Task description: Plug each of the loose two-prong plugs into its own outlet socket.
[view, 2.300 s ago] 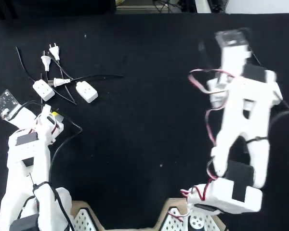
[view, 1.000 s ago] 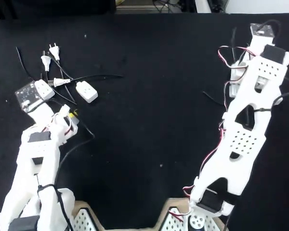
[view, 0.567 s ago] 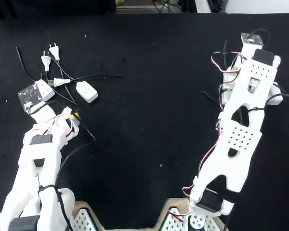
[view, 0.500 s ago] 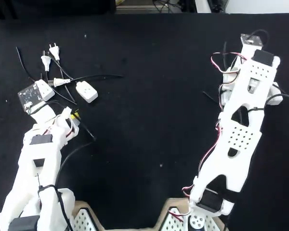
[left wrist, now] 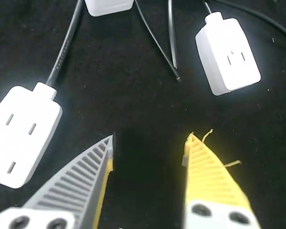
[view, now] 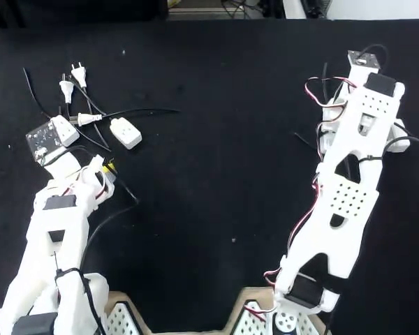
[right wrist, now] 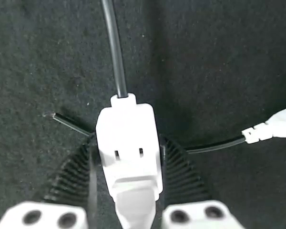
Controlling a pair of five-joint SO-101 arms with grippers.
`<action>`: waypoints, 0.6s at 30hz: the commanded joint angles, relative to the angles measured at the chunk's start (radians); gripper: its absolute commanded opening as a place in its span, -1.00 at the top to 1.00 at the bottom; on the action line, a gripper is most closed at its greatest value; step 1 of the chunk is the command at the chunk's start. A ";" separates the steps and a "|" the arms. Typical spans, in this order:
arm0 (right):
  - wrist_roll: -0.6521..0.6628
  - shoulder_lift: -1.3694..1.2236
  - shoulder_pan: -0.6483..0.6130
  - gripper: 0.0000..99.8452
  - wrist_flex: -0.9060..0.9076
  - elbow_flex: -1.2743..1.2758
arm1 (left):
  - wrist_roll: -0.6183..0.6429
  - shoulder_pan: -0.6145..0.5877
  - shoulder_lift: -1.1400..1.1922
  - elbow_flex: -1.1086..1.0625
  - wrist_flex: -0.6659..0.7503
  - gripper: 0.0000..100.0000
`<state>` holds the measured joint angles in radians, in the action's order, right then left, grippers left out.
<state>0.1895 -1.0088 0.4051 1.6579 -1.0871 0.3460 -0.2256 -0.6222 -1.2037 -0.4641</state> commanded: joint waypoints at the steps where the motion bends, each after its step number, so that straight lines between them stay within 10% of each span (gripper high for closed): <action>1: -0.012 0.025 -0.018 0.98 -0.011 -0.090 | -0.006 0.013 -0.026 0.008 0.014 0.52; 18: -0.003 0.021 0.052 0.98 -0.080 -0.127 | -0.006 0.012 -0.026 0.012 0.014 0.52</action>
<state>0.1895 -1.0088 0.4158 1.6303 -1.1561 0.3460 -0.2256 -0.6222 -1.2037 -0.4641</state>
